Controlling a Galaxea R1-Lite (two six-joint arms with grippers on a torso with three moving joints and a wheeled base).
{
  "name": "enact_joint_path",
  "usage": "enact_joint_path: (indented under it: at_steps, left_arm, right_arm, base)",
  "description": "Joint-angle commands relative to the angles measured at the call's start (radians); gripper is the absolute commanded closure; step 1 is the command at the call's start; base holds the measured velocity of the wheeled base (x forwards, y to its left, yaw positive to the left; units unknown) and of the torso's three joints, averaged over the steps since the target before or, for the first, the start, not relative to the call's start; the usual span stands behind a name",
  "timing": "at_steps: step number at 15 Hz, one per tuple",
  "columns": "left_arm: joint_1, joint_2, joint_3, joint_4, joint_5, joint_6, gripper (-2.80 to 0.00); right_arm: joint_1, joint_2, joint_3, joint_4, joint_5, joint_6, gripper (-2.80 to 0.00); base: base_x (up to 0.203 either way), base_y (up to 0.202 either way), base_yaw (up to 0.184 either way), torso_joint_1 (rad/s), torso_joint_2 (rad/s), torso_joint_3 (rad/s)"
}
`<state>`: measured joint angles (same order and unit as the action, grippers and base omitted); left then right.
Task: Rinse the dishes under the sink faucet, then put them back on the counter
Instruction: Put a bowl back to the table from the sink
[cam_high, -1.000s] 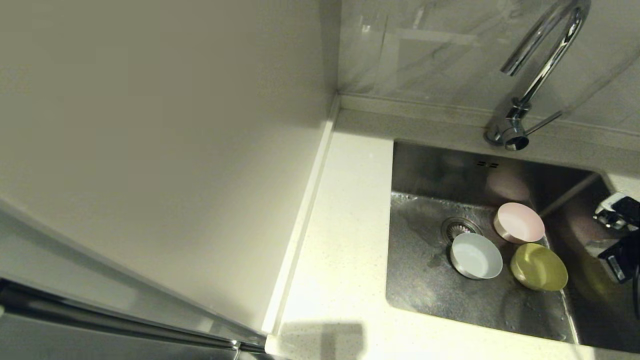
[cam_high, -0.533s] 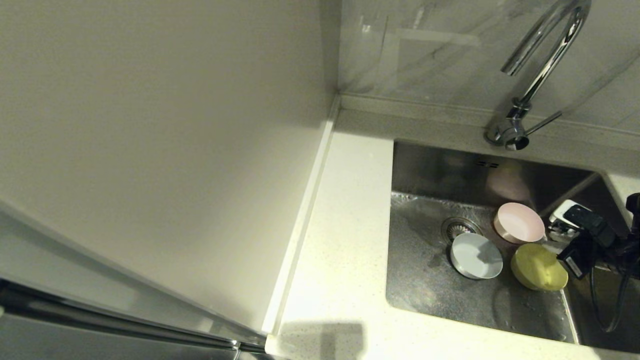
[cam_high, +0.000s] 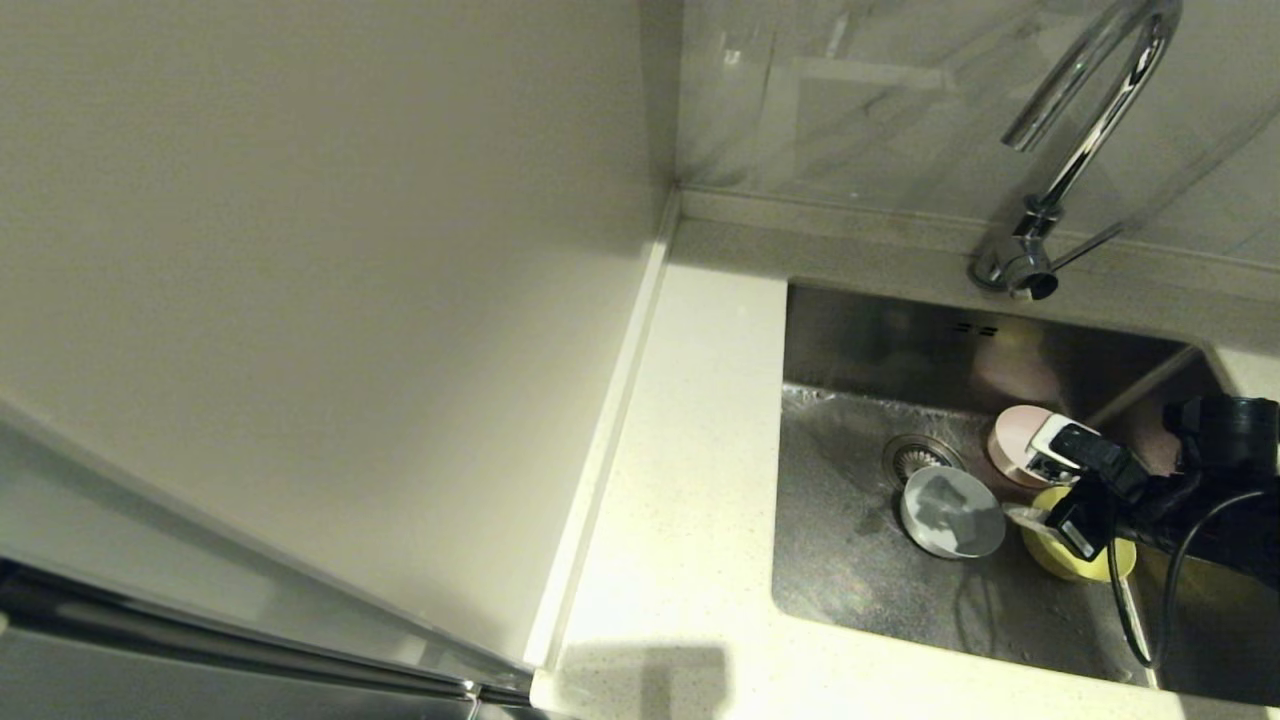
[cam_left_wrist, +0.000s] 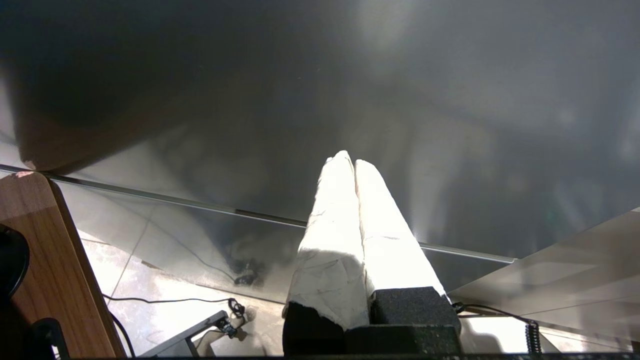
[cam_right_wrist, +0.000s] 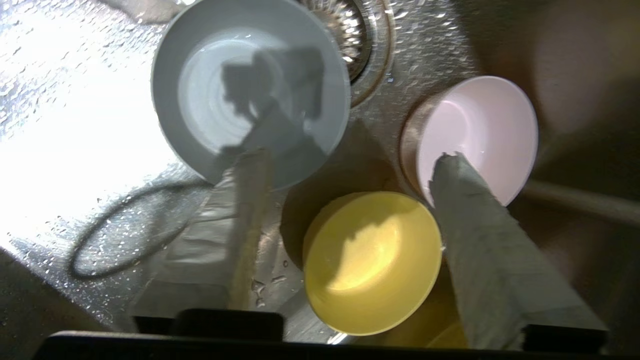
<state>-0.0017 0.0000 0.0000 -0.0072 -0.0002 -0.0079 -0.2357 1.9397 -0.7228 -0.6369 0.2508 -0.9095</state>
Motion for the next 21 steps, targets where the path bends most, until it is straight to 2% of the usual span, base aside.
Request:
enact_joint_path:
  at_steps: [1, 3, 6, 8, 17, 21]
  left_arm:
    - [0.0, 0.0, 0.003, 0.0, 0.0, 0.0, 0.0]
    - [0.0, 0.0, 0.003, 0.0, 0.0, 0.0, 0.0]
    - [0.0, 0.0, 0.003, 0.0, 0.0, 0.0, 0.0]
    - [0.0, 0.0, 0.003, 0.0, 0.0, 0.0, 0.0]
    - [0.0, 0.0, 0.003, 0.0, 0.0, 0.0, 0.0]
    - [0.0, 0.0, 0.003, 0.0, 0.0, 0.0, 0.0]
  right_arm:
    - [0.034, 0.045, -0.025, 0.001, -0.054, 0.0, -2.8]
    - [0.044, 0.058, -0.067, 0.086, -0.115, 0.039, -2.8]
    - [0.044, 0.064, -0.14, 0.266, -0.217, 0.172, -2.8]
    - [0.044, 0.085, -0.168, 0.311, -0.223, 0.222, -2.8]
    - [0.057, 0.135, -0.219, 0.312, -0.217, 0.271, -2.8]
    - [0.093, 0.173, -0.264, 0.309, -0.217, 0.33, -2.8]
  base:
    - [0.0, 0.0, 0.0, 0.0, 0.0, 0.0]
    - [0.0, 0.0, 0.0, 0.0, 0.0, 0.0]
    - [0.0, 0.0, 0.0, 0.0, 0.0, 0.0]
    - [0.0, 0.0, 0.0, 0.0, 0.0, 0.0]
    - [0.0, 0.0, 0.0, 0.0, 0.0, 0.0]
    - [0.0, 0.0, 0.0, 0.0, 0.0, 0.0]
